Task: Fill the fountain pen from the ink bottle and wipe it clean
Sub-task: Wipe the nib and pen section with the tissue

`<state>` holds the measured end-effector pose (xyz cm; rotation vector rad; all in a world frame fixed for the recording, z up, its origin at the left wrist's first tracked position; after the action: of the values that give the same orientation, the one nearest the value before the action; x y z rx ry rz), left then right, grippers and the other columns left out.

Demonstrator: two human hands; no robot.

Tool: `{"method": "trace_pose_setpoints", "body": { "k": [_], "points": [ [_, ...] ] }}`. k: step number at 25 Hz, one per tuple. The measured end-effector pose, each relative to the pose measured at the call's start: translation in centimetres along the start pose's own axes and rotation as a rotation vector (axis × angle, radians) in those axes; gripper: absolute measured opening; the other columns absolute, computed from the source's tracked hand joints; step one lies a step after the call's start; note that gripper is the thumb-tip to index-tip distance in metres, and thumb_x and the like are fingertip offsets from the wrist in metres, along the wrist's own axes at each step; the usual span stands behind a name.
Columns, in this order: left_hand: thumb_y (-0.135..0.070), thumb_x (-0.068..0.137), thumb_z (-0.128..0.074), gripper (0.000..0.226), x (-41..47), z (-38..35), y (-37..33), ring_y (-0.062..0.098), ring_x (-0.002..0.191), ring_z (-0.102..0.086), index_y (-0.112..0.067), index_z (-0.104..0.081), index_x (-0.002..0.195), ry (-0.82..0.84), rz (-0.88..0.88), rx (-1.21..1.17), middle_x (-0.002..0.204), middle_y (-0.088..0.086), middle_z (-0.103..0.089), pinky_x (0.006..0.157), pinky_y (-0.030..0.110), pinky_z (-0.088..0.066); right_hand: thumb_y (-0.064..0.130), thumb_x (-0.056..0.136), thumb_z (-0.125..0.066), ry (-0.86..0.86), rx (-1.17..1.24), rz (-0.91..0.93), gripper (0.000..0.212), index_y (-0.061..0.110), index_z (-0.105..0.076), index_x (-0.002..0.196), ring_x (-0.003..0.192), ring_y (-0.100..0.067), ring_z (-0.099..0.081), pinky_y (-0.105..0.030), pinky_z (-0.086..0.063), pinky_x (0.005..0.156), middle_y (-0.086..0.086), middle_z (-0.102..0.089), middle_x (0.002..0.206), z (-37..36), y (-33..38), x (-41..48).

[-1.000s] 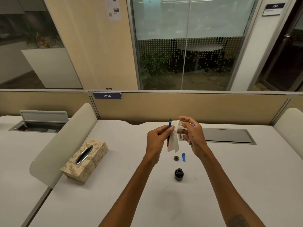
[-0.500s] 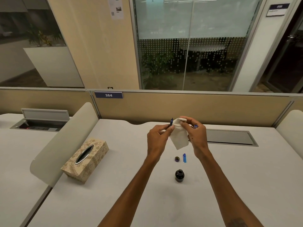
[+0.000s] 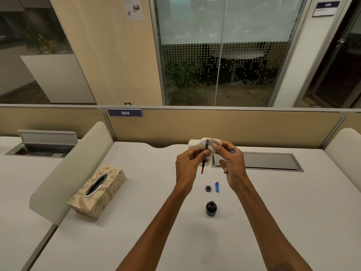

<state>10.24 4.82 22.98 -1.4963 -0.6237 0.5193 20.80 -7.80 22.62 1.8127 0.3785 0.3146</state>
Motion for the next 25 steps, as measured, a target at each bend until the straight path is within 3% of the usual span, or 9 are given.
{"method": "trace_pose_setpoints", "body": {
  "k": [2,4,6,10,15,20,25],
  "points": [
    [-0.022,0.087,-0.073,0.027,0.1,-0.1,-0.1,0.002,0.084,-0.073,-0.014,-0.073,0.113,0.004,0.005,-0.004,0.098,-0.005,-0.075,0.077,0.013,-0.057,0.027,0.094,-0.063,0.069,0.056,-0.051,0.022,0.014,-0.069,0.110,0.077,-0.029,-0.056,-0.020,-0.034,0.040,-0.010,-0.074,0.102,-0.3,-0.2,-0.3],
    [-0.020,0.087,-0.073,0.027,0.1,-0.1,-0.2,-0.006,0.079,-0.071,-0.013,-0.073,0.114,0.009,0.006,0.010,0.098,-0.006,-0.074,0.071,0.007,-0.054,0.036,0.098,-0.051,0.121,0.163,-0.118,0.029,0.014,-0.069,0.105,0.083,-0.019,-0.069,-0.016,-0.032,0.036,-0.006,-0.075,0.102,-0.8,0.0,-0.9],
    [-0.020,0.087,-0.073,0.028,0.0,-0.1,-0.3,-0.007,0.079,-0.070,-0.012,-0.073,0.114,0.016,-0.001,0.021,0.100,-0.005,-0.073,0.070,0.006,-0.053,0.041,0.092,-0.052,0.133,0.194,-0.138,0.031,0.015,-0.067,0.101,0.084,-0.014,-0.070,-0.016,-0.032,0.036,-0.003,-0.076,0.100,-1.1,0.3,-1.2],
    [-0.024,0.087,-0.073,0.033,0.0,-0.9,-0.6,0.015,0.089,-0.075,-0.014,-0.072,0.118,0.071,-0.024,0.025,0.108,0.002,-0.076,0.084,0.019,-0.058,0.038,0.077,-0.069,0.166,0.105,-0.110,0.033,0.024,-0.070,0.108,0.075,-0.017,-0.055,-0.016,-0.031,0.037,-0.001,-0.075,0.103,-1.1,-0.2,-0.9],
    [-0.024,0.088,-0.073,0.033,-0.1,-1.7,-0.8,0.022,0.092,-0.075,-0.010,-0.073,0.117,0.142,-0.023,-0.004,0.107,0.008,-0.076,0.091,0.031,-0.059,0.044,0.079,-0.067,0.239,-0.035,-0.121,0.035,0.027,-0.074,0.108,0.060,-0.016,-0.034,-0.019,-0.027,0.041,-0.003,-0.072,0.094,-1.2,0.5,-0.8],
    [-0.022,0.089,-0.070,0.030,0.2,-2.1,-1.4,0.024,0.090,-0.075,-0.009,-0.072,0.116,0.239,-0.006,-0.023,0.104,0.010,-0.077,0.083,0.022,-0.057,0.044,0.079,-0.064,0.285,-0.107,-0.112,0.031,0.029,-0.074,0.105,0.055,-0.014,-0.034,-0.019,-0.031,0.043,-0.007,-0.067,0.089,-1.3,1.7,-1.0],
    [-0.016,0.093,-0.066,0.028,0.1,-2.6,-2.2,0.013,0.080,-0.075,-0.004,-0.070,0.118,0.359,-0.015,-0.023,0.092,0.004,-0.077,0.073,0.014,-0.055,0.043,0.083,-0.064,0.335,-0.108,-0.108,0.038,0.025,-0.073,0.115,0.062,-0.018,-0.035,-0.021,-0.029,0.043,-0.009,-0.069,0.093,-1.0,1.4,-0.8]
  ]
}}
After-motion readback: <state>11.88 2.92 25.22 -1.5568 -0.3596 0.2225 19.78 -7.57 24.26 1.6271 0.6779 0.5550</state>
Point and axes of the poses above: each hand's wrist, its own x-axis towards the middle knuckle, its own z-axis out of the back of the hand, y = z × x, the point moved 9 cm from there along x, towards the middle knuckle
